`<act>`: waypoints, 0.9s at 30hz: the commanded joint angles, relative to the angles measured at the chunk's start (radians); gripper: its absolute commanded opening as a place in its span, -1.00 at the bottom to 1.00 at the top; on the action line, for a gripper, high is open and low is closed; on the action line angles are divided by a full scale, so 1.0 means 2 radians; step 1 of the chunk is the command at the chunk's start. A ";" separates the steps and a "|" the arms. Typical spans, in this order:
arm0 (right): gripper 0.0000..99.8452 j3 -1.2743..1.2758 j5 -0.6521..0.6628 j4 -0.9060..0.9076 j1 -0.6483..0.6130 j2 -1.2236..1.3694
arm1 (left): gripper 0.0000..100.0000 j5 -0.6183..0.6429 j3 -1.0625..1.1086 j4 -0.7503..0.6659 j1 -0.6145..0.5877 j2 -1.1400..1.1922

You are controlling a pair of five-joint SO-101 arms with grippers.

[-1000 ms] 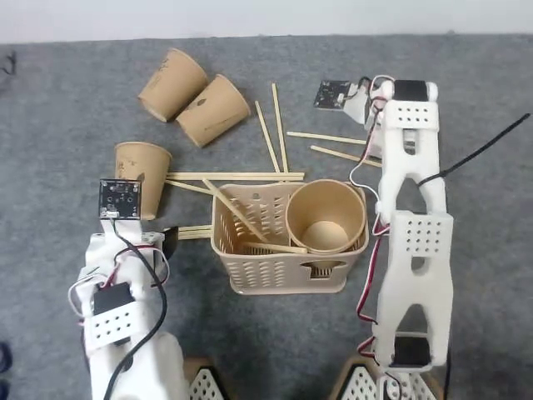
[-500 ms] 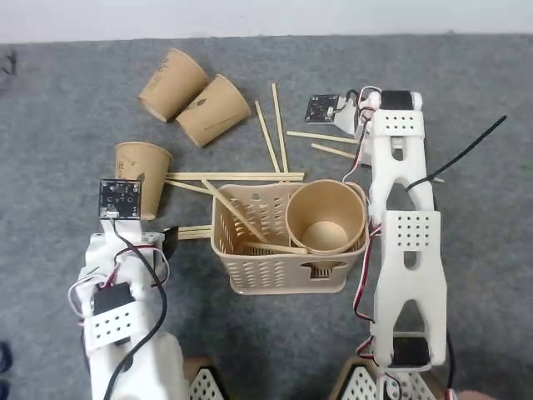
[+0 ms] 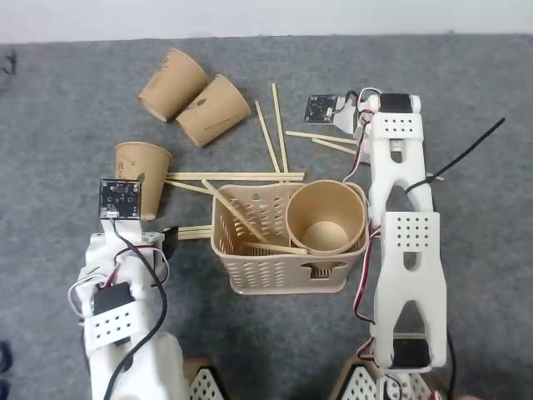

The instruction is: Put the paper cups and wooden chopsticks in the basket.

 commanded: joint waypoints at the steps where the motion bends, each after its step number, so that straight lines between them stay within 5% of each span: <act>1: -0.82 -0.012 0.048 0.013 0.007 0.017 | -0.34 -0.004 -0.003 -0.013 0.003 -0.010; 12: -0.98 -0.059 0.051 0.036 0.033 0.007 | -0.34 -0.004 -0.003 -0.013 0.003 -0.010; 27: -0.98 -0.226 -0.100 0.044 0.045 -0.029 | -0.34 -0.004 -0.003 -0.013 0.003 -0.010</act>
